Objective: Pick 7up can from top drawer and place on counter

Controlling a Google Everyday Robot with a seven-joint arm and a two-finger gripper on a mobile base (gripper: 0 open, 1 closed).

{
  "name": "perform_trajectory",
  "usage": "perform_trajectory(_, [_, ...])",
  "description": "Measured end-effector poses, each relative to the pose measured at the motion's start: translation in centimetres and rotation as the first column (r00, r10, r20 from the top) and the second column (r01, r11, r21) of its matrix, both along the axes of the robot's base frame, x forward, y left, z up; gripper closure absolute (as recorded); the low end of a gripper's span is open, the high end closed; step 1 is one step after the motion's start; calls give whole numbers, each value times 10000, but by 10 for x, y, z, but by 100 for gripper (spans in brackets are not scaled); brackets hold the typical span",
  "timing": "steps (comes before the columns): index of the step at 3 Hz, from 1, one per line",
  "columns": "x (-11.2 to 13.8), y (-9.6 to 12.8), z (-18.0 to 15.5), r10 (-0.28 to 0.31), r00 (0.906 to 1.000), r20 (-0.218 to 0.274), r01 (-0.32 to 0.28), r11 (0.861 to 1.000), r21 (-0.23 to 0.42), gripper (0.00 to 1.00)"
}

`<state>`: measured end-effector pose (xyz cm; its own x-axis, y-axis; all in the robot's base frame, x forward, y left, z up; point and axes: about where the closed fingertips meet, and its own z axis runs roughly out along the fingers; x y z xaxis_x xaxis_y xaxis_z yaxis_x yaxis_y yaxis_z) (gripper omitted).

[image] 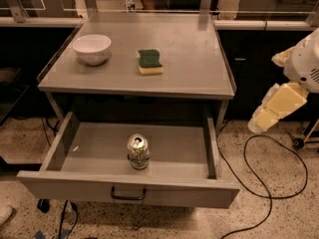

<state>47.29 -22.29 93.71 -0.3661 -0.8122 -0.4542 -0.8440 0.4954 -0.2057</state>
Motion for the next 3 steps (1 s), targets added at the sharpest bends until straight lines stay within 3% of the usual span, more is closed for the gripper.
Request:
perform_trajectory(2, [-5, 12, -13, 93, 9999, 94, -95, 9997, 215, 0])
perform_trajectory(3, [-11, 32, -43, 204, 9996, 205, -217, 9975, 679, 0])
